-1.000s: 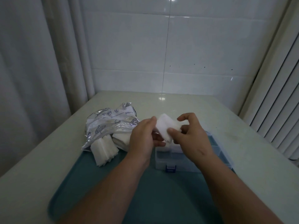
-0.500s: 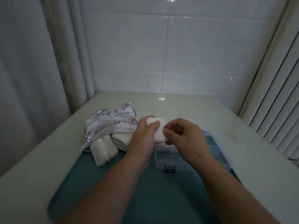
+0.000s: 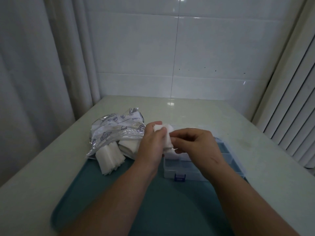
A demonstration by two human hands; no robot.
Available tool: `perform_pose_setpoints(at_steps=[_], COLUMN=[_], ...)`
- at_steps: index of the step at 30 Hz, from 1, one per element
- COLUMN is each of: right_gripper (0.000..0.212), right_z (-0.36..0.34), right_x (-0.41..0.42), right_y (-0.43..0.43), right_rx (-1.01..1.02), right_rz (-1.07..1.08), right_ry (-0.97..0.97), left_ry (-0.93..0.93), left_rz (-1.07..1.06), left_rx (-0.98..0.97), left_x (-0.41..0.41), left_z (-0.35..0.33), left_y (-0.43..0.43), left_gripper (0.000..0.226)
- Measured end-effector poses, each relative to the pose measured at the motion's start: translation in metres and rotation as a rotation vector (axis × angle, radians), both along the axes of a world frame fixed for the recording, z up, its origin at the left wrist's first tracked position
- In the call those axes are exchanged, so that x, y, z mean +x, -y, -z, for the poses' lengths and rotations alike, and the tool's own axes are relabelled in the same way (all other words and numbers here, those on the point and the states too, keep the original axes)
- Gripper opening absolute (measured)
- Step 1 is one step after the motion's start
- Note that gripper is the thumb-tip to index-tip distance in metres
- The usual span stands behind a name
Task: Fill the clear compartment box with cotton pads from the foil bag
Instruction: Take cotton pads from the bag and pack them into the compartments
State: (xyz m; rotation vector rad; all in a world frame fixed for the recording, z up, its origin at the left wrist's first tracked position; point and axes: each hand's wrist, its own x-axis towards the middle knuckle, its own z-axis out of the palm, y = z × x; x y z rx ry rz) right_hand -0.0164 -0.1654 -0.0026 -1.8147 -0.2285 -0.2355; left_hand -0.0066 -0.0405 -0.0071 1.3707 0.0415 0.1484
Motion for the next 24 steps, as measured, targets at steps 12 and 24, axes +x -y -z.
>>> perform_pose_setpoints(at_steps=[12,24], right_gripper=[0.034,0.029], right_z=[0.002,0.001], right_x=[0.003,-0.003], right_y=[0.000,-0.002], right_rx=[-0.221,-0.540], right_rz=[0.132,0.028], right_ry=[-0.012,0.065], left_ry=[0.037,-0.019], left_rz=[-0.016,-0.175], left_rx=[-0.019,0.217], left_x=[0.001,0.006], left_z=[0.001,0.008], left_y=[-0.006,-0.002], left_gripper=[0.029,0.019])
